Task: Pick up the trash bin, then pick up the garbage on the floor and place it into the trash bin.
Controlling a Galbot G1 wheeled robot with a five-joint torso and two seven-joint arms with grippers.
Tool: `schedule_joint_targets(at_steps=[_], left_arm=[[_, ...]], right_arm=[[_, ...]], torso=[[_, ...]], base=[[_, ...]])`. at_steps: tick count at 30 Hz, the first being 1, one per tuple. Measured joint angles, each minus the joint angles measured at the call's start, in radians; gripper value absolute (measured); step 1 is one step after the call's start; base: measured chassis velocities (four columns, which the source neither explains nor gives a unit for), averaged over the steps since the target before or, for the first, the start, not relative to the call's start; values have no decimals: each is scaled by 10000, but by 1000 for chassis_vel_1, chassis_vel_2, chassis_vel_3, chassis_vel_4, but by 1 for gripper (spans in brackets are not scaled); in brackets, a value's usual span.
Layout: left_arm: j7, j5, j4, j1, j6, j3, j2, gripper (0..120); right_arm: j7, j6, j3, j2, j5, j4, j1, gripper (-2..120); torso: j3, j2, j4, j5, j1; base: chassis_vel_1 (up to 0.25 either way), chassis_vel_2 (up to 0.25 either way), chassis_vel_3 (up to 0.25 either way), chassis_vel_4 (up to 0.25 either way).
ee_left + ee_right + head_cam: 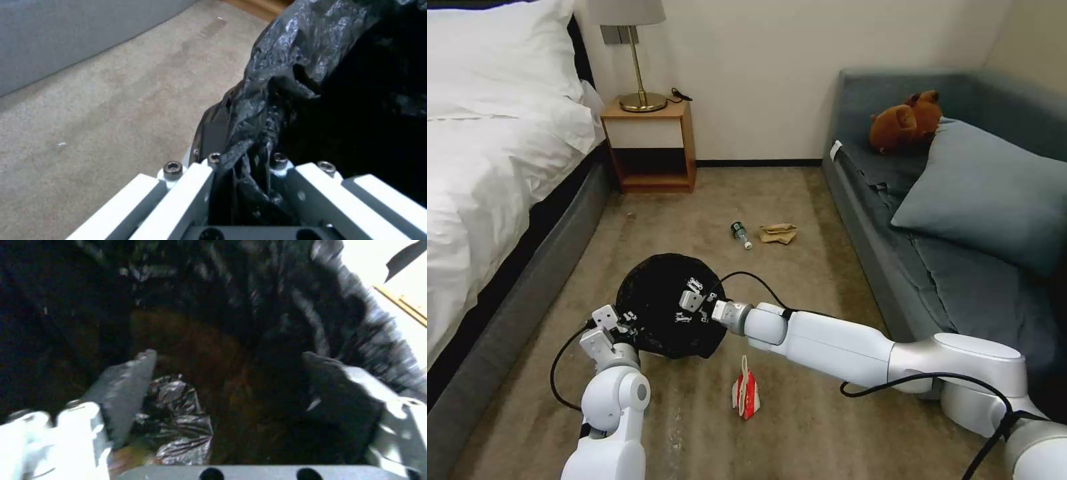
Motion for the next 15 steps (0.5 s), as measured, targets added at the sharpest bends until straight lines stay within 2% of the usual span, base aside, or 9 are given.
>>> schedule_joint_targets(at_steps=[1, 4, 9, 12, 15], left_arm=[[0, -3, 36, -2, -9, -52, 1, 2], [0, -27, 45, 0, -14, -137, 12, 2], [2, -64, 43, 38, -16, -314, 44, 2], [-4, -143, 38, 84, -16, -583, 72, 2], [-15, -310, 2, 91, -16, -772, 161, 2]], right_arm=[[56, -82, 54, -55, 104, 268, 30, 96], [146, -186, 124, -125, 240, 630, 87, 99], [338, -439, 255, -250, 471, 1207, 220, 100], [482, -659, 410, -372, 612, 1614, 326, 100], [666, -970, 903, -899, 705, 2230, 310, 100]], torso=[[0, 0, 0, 0, 0], [0, 0, 1, 0, 0], [0, 0, 0, 0, 0], [0, 0, 3, 0, 0], [0, 0, 3, 0, 0]], base=[[0, 0, 0, 0], [0, 0, 0, 0], [0, 0, 0, 0], [0, 0, 0, 0], [0, 0, 0, 0]])
